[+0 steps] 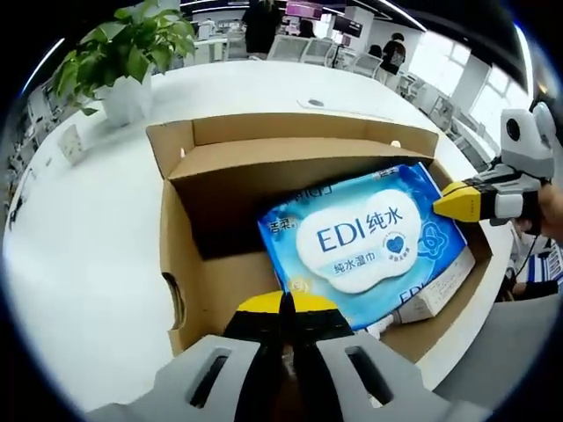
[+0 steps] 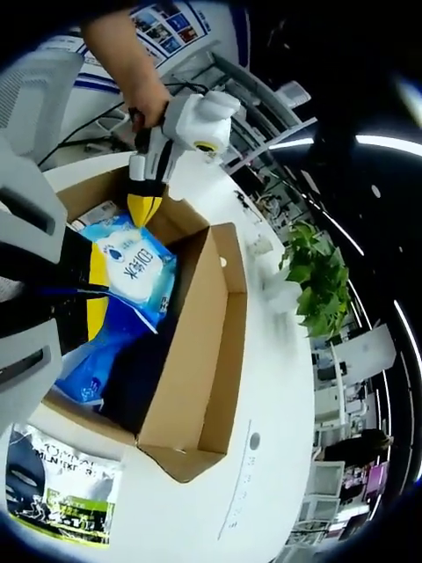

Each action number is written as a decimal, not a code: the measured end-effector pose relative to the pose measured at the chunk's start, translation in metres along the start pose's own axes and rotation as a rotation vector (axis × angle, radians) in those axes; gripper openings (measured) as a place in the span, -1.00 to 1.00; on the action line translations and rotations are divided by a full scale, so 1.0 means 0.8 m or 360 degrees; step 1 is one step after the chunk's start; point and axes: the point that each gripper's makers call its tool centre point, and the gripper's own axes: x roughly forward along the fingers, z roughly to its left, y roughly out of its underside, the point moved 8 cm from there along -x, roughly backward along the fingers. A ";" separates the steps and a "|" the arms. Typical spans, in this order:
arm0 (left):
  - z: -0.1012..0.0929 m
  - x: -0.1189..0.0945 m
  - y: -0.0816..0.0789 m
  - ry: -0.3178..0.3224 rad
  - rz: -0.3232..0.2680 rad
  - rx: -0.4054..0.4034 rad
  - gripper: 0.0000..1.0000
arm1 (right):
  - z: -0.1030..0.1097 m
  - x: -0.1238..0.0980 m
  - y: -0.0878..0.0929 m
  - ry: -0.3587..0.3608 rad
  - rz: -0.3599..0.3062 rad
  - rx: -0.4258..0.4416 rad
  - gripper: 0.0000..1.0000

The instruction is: Operate the shoe box by opening the lid, removing the specified soft item, and placing it in the target area until the item is outside and the box remains undamaged.

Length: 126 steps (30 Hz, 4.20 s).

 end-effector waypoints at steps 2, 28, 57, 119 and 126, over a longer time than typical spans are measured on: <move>0.001 -0.004 -0.001 0.0002 -0.0015 0.0001 -1.00 | 0.001 -0.001 0.000 -0.0006 -0.0003 0.0009 -1.00; -0.025 -0.048 -0.028 0.0114 -0.0222 -0.0022 -1.00 | -0.007 -0.044 -0.009 -0.0056 -0.0063 0.0079 -1.00; -0.121 -0.048 -0.088 0.0255 -0.0317 0.0077 -1.00 | -0.067 -0.137 -0.020 0.0073 -0.0172 0.0177 -1.00; -0.282 0.056 -0.118 0.0446 -0.0276 0.0302 -1.00 | -0.194 -0.242 0.021 0.0383 -0.0099 0.0199 -1.00; -0.278 0.075 -0.112 0.0428 -0.0215 0.0330 -1.00 | -0.203 -0.229 0.024 0.0402 -0.0071 0.0201 -1.00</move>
